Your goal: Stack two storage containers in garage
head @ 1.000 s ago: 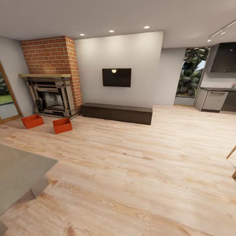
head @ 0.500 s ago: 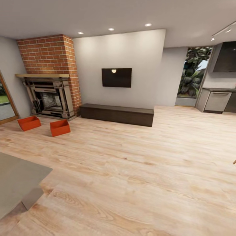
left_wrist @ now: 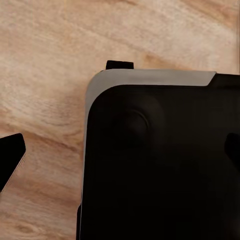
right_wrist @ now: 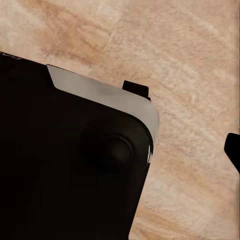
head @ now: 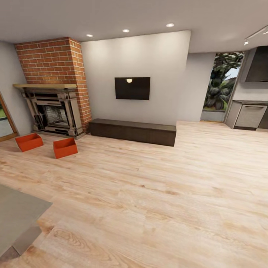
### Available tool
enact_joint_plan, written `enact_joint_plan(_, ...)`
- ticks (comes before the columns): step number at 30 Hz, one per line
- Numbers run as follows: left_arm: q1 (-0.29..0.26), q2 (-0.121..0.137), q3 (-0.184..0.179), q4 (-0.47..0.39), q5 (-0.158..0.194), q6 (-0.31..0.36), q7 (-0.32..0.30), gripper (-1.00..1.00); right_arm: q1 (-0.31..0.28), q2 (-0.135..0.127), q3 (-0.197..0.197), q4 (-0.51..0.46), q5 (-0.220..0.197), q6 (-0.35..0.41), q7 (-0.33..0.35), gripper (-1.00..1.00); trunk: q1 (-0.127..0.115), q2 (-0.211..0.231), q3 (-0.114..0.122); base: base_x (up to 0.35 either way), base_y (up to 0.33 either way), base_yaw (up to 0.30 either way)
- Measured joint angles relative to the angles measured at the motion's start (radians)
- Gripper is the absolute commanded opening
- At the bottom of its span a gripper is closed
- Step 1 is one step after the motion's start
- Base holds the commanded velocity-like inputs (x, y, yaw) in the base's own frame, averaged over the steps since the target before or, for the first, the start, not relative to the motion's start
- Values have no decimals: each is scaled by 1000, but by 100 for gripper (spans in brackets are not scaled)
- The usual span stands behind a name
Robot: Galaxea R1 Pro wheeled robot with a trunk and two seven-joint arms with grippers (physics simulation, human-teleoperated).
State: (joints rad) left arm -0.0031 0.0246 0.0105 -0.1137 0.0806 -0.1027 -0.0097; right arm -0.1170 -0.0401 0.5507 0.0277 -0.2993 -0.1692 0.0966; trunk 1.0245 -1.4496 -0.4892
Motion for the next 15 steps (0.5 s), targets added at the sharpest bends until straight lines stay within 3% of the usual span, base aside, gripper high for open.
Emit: enact_joint_plan(15,0,0,0,0,0,0,0,100,0,0,0,0,0,0,0,100,0,0,0,322,0,0)
